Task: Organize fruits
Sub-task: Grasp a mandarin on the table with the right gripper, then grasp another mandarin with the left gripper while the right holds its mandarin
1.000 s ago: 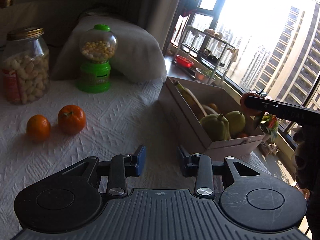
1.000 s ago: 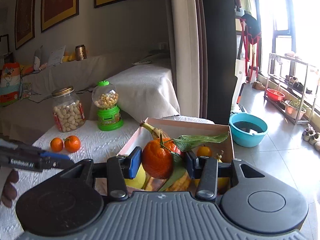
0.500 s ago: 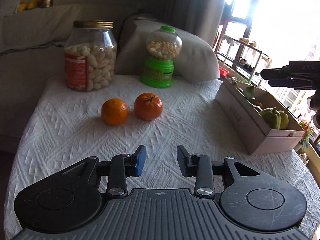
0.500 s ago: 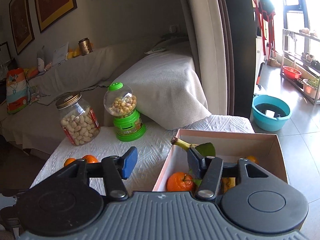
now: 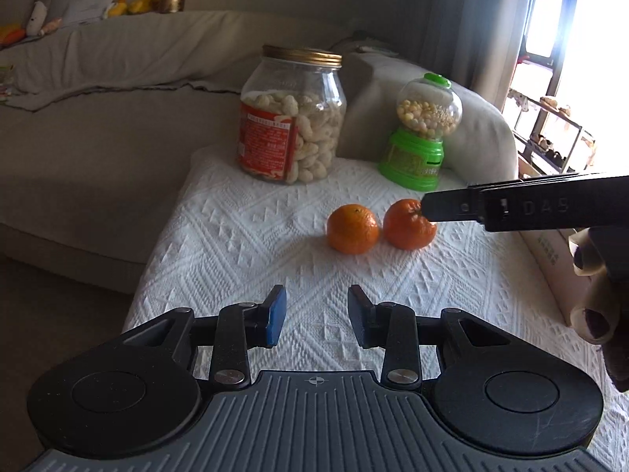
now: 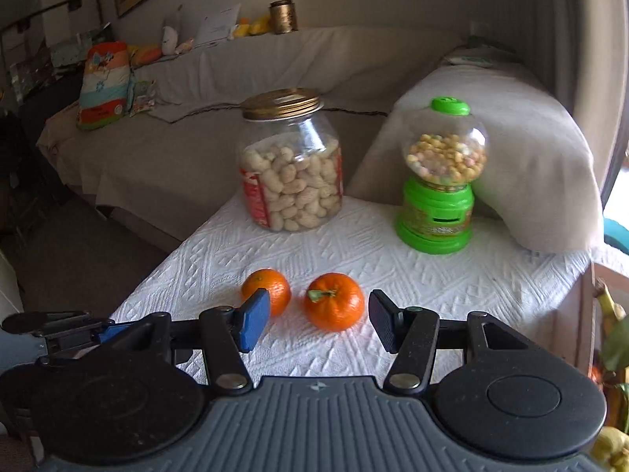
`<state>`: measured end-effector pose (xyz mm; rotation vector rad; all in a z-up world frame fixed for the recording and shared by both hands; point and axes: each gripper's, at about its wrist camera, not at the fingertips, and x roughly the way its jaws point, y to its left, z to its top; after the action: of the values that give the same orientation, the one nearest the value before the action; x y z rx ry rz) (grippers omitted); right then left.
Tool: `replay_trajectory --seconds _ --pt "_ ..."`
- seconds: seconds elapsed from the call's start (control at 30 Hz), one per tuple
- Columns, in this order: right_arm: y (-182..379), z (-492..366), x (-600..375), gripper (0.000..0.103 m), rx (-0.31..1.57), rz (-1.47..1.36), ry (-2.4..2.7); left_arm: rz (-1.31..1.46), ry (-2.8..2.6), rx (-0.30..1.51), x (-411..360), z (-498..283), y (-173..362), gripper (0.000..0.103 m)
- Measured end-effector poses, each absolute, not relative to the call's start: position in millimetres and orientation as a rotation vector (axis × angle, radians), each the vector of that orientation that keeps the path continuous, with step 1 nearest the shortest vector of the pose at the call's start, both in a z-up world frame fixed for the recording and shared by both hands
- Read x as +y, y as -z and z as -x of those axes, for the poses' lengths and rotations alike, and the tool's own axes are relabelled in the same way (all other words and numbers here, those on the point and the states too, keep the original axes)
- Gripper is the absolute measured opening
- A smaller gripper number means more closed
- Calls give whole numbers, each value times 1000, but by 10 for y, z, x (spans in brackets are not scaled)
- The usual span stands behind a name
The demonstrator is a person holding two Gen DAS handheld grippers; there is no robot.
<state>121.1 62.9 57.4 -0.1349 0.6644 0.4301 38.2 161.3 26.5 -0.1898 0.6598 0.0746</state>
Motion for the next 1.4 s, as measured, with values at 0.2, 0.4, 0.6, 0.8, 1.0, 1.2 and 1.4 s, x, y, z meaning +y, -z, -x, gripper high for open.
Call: replay_trajectory --seconds 0.2,0.4,0.6,0.8,1.0,1.2,1.4 --pt "-272 -1369 1218 55 665 252 -499 174 -132 688 1754 -291 -231 38" --pt "-23 -1545 1422 43 689 357 -443 180 -115 698 1792 -258 -216 38" --pt "-161 -1242 1285 43 686 336 -478 180 -94 697 1742 -275 -214 38" --pt "-398 -548 787 43 666 317 -516 167 -54 701 1610 -326 -238 38" --pt "-403 58 146 43 672 269 -428 102 77 638 1361 -543 -368 38" --pt "-303 465 -366 43 638 226 -278 -49 114 576 972 -989 -445 39" --pt "-105 572 -699 43 628 225 -157 -156 125 616 695 -1376 -376 41"
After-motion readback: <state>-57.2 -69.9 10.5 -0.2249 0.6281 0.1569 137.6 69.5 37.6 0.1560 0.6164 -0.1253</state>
